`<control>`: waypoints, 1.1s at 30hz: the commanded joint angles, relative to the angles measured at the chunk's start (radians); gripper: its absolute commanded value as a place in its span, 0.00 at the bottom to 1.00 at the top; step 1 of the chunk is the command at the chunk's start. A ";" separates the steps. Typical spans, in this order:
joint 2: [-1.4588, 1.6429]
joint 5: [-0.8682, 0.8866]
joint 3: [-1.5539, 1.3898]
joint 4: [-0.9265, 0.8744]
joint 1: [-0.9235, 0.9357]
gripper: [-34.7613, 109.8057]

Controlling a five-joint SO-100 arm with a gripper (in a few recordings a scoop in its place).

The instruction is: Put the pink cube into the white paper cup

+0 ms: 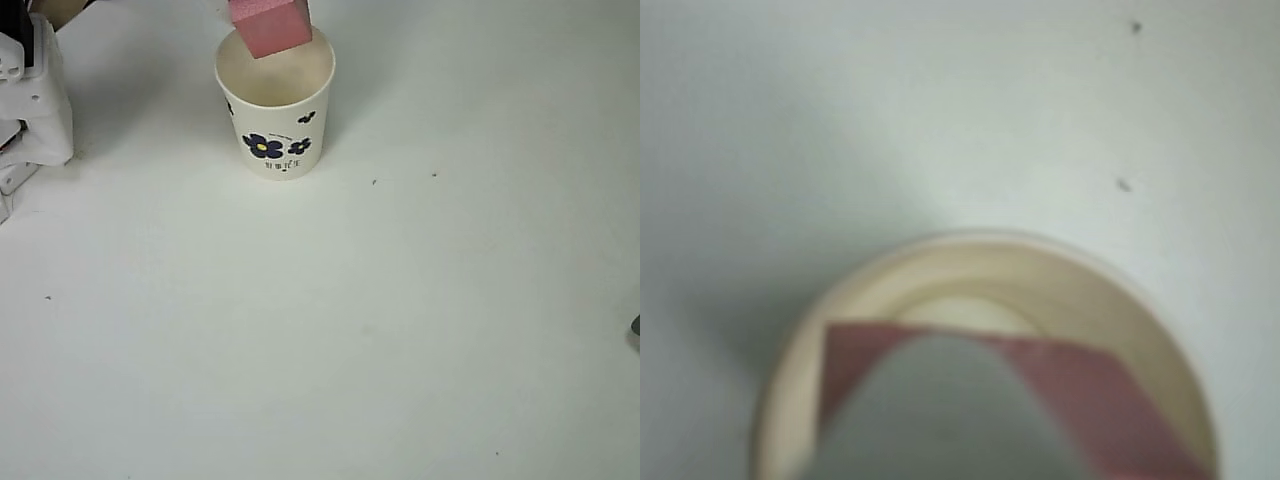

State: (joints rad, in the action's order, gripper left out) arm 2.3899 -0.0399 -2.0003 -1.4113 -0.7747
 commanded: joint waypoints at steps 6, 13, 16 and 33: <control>0.092 -0.034 -0.003 -0.005 -0.025 0.57; 0.094 -0.048 -0.008 -0.005 -0.021 0.59; 0.095 -0.048 -0.008 -0.005 -0.020 0.59; 0.095 -0.069 -0.012 -0.005 -0.021 0.58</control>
State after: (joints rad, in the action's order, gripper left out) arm 2.4252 -0.1012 -2.0264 -1.4113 -0.7808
